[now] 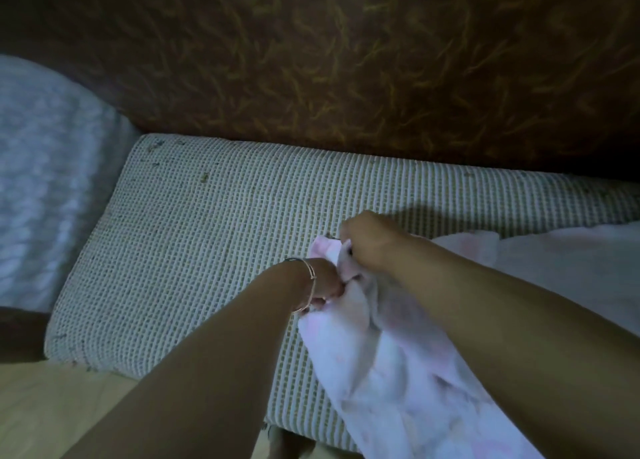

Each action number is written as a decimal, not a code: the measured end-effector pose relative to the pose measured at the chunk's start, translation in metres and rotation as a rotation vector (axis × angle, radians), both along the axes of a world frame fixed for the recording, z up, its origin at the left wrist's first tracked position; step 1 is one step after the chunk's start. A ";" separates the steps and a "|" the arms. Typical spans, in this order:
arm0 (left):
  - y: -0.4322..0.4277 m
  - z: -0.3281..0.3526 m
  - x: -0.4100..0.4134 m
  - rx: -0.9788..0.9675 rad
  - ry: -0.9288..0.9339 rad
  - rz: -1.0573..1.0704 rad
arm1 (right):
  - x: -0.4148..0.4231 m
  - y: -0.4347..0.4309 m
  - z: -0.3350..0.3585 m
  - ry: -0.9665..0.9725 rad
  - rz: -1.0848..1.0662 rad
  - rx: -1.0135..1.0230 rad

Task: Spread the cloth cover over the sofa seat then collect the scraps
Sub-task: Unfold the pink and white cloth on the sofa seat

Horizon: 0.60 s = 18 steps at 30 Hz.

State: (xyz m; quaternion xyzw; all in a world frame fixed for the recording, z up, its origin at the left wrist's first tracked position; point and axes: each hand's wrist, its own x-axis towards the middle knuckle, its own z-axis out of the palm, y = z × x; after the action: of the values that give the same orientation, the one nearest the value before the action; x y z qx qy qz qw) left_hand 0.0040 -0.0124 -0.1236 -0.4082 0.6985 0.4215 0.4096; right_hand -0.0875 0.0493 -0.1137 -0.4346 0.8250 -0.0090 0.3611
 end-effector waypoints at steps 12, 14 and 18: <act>-0.048 0.049 -0.030 0.446 0.596 0.809 | -0.050 -0.004 0.027 -0.416 -0.940 -0.605; -0.039 0.046 -0.028 0.151 0.390 0.487 | -0.052 0.000 0.025 -0.100 -0.602 -0.203; -0.014 0.029 -0.017 0.082 0.070 0.138 | -0.034 0.008 0.024 0.215 -0.131 0.207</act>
State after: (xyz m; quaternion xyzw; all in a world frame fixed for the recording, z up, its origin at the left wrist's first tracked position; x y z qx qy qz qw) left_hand -0.0127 -0.0263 -0.0949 -0.4234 0.6647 0.4911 0.3711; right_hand -0.1210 0.0574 -0.0899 -0.3389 0.8819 0.0992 0.3122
